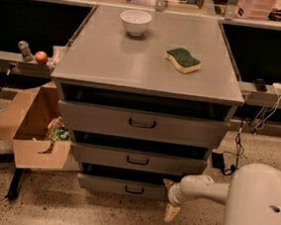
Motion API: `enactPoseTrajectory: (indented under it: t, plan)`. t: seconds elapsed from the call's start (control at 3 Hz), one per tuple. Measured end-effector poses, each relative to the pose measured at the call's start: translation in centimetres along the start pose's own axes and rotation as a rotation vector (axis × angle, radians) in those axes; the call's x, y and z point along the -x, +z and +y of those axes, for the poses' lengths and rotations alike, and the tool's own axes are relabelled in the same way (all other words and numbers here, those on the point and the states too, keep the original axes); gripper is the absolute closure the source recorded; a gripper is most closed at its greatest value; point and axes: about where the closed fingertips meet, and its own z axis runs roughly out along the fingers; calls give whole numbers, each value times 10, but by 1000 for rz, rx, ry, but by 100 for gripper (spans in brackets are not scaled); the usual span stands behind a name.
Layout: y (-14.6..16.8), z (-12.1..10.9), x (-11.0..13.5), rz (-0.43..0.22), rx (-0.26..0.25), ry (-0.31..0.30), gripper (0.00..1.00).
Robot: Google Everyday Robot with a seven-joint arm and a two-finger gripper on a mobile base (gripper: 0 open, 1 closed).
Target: Open bottom drawer
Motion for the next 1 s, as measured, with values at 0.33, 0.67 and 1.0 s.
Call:
enactPoseTrajectory:
  t: [0.33,0.67,1.0]
  plan:
    - [24,-13,-15,-11,2,44,0]
    - [43,-25,-25,-22,19,78,0]
    - [59,-27,-27,-30,45,91,13]
